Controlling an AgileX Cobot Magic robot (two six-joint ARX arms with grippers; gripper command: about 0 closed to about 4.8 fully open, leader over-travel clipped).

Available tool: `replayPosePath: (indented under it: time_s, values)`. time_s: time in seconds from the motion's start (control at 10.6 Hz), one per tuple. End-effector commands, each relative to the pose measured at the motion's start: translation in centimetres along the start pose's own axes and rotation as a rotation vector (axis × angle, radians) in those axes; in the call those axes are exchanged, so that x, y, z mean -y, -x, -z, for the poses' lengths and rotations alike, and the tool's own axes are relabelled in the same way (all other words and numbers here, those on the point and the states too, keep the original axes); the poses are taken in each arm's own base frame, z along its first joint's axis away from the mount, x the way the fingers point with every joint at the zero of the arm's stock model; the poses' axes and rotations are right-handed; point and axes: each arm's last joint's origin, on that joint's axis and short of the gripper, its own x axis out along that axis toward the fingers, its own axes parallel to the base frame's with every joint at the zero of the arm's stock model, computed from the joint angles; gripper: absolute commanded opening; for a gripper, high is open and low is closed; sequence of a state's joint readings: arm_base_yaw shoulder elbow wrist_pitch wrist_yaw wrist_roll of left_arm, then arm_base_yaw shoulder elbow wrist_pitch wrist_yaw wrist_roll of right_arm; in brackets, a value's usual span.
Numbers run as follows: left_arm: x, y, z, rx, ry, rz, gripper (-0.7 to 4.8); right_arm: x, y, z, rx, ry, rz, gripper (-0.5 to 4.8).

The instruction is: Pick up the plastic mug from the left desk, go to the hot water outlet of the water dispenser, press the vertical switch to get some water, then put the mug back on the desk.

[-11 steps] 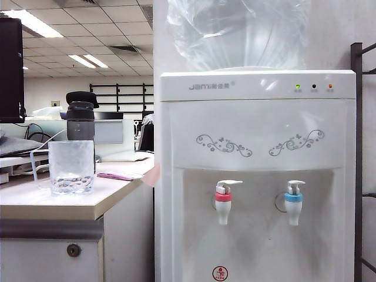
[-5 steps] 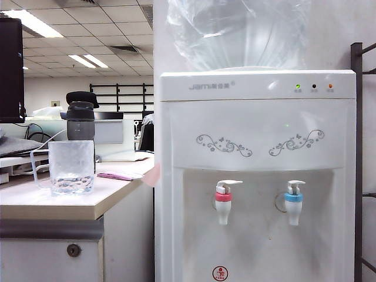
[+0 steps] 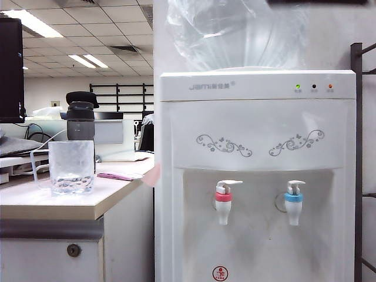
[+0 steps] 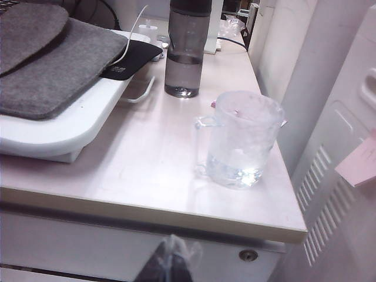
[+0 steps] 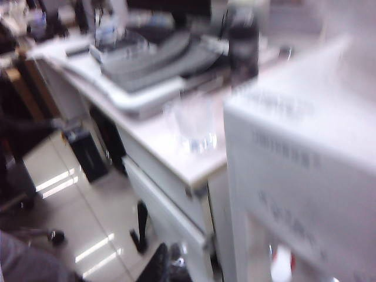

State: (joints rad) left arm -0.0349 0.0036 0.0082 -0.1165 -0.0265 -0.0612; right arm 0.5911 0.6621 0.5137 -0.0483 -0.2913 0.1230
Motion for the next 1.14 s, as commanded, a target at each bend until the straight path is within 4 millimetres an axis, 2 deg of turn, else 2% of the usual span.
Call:
replayPosePath:
  time_s: [0.09, 0.19, 0.28, 0.38, 0.47, 0.66, 0.76, 0.85, 0.95, 1.04, 1.14]
  values:
    - [0.0, 0.0, 0.0, 0.005, 0.0, 0.006, -0.06, 0.3, 1.1, 3.8, -0.037, -0.017, 0.047, -0.05]
    - [0.0, 0.0, 0.0, 0.005, -0.001, 0.006, -0.05, 1.1, 1.6, 7.4, -0.056, -0.022, 0.196, -0.05]
    - [0.0, 0.0, 0.0, 0.006, 0.0, 0.006, -0.06, 1.3, 2.0, 8.3, -0.045, -0.024, 0.233, -0.05]
    - [0.0, 0.0, 0.0, 0.005, -0.001, 0.006, -0.06, 1.6, 2.3, 8.8, -0.028, -0.026, 0.273, -0.05]
    - [0.0, 0.0, 0.0, 0.005, 0.0, 0.006, -0.06, 2.6, 3.3, 8.9, 0.042, -0.033, 0.407, -0.05]
    - [0.0, 0.0, 0.0, 0.005, -0.001, 0.006, -0.06, 3.4, 4.2, 9.2, 0.102, -0.038, 0.568, -0.05]
    - [0.0, 0.0, 0.0, 0.006, -0.001, 0.006, -0.06, 4.1, 5.0, 10.0, 0.16, -0.046, 0.737, -0.05]
    - [0.0, 0.0, 0.0, 0.005, 0.0, 0.006, -0.06, 4.7, 5.9, 11.2, 0.246, -0.047, 0.847, -0.05]
    - [0.0, 0.0, 0.0, 0.005, -0.001, 0.006, -0.06, 5.4, 6.4, 11.6, 0.267, -0.056, 0.92, -0.05]
    - [0.0, 0.0, -0.1, 0.005, -0.001, 0.006, -0.05, 5.7, 6.6, 11.6, 0.273, -0.058, 0.937, -0.05]
    - [0.0, 0.0, 0.0, 0.005, -0.001, 0.006, -0.06, 5.9, 6.8, 11.6, 0.263, -0.06, 0.859, -0.05]
